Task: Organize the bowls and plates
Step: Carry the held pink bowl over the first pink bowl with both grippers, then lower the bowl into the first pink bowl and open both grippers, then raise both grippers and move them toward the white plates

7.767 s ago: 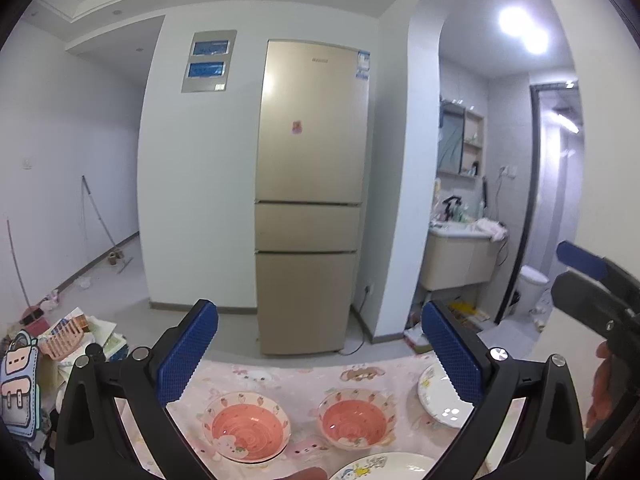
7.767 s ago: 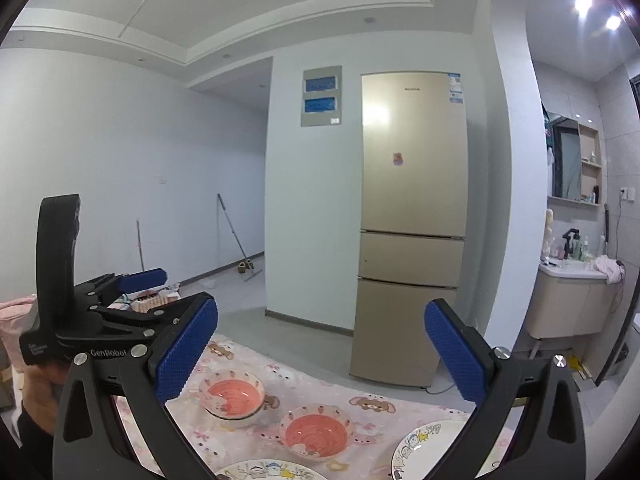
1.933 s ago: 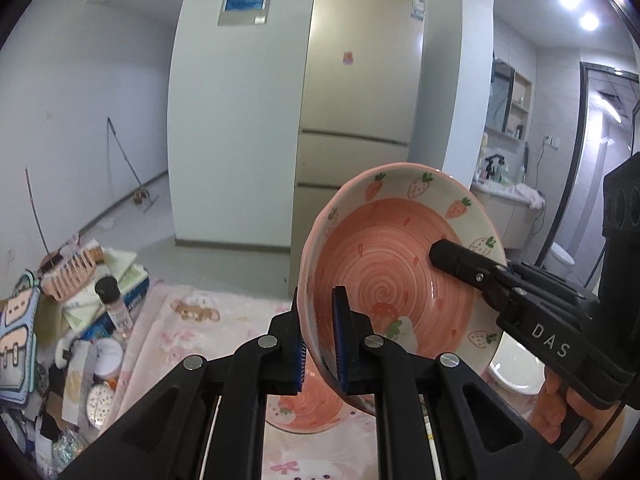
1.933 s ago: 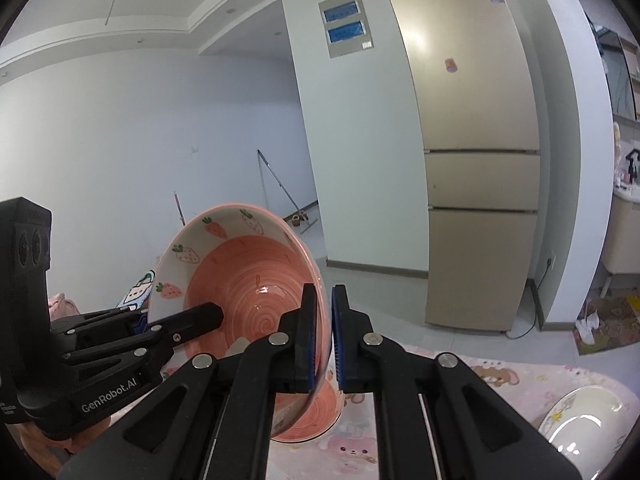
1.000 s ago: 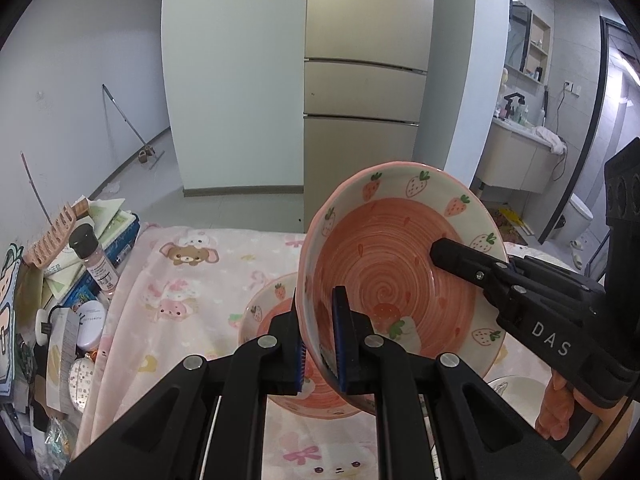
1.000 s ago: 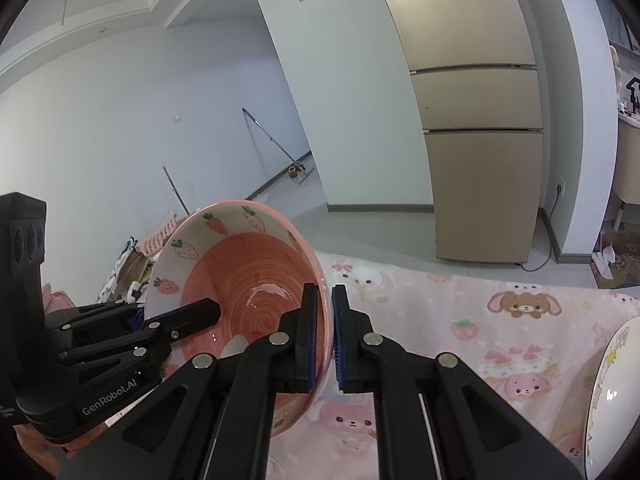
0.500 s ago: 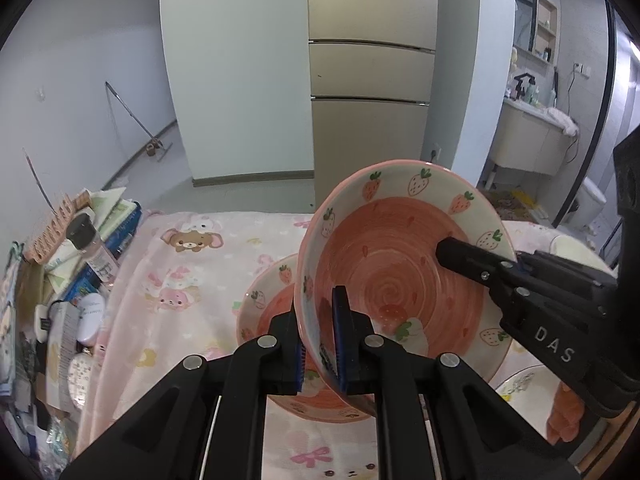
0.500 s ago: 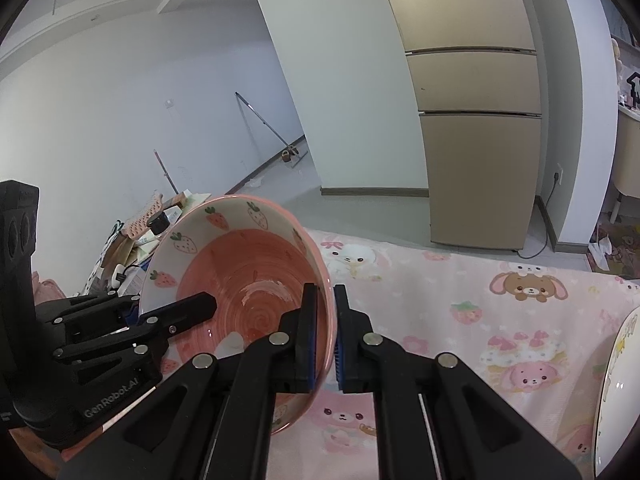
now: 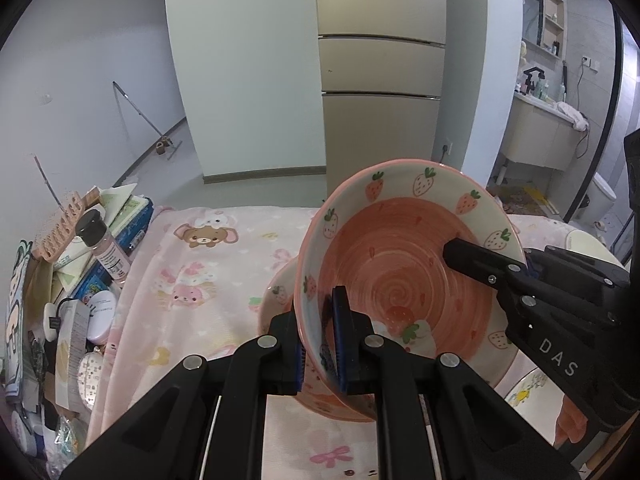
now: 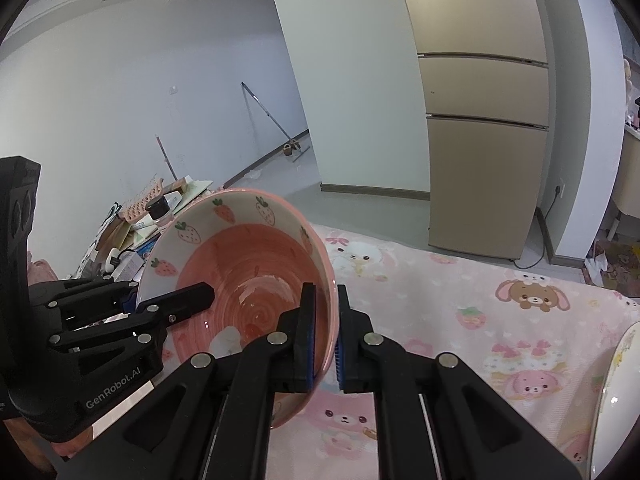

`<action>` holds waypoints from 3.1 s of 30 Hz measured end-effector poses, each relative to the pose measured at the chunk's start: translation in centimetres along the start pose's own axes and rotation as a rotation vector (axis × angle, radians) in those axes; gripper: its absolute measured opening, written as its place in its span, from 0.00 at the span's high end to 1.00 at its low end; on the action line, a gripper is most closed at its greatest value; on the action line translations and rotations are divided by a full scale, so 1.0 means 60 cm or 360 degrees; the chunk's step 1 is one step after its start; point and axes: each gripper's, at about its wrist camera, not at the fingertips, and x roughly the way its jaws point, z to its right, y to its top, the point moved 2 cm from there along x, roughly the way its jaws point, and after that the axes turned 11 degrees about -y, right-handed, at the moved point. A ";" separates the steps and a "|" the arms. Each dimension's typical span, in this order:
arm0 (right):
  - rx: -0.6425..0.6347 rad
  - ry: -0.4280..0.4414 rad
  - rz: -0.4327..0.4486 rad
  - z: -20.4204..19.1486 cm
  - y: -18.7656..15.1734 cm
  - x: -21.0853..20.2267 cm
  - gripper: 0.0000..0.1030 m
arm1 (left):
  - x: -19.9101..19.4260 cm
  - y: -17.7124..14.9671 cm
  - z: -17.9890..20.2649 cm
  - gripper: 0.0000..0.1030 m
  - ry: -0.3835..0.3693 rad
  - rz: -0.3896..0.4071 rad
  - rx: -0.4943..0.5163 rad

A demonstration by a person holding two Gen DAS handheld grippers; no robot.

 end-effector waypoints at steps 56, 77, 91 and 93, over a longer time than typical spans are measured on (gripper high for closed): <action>-0.0292 -0.0109 -0.0050 -0.046 -0.026 0.038 0.48 | 0.035 -0.015 -0.041 0.86 0.0158 -0.0029 0.0024; 0.0069 -0.0057 0.0290 0.041 0.051 -0.108 0.00 | -0.097 0.037 -0.029 0.00 -0.0103 0.0368 -0.0093; -0.0019 -0.0188 0.0451 0.039 0.096 -0.242 0.00 | -0.243 0.067 0.049 0.00 -0.0199 0.0624 0.0021; -0.0026 -0.0190 0.0494 0.033 0.099 -0.268 0.00 | -0.263 0.067 0.059 0.00 -0.0215 0.0657 0.0038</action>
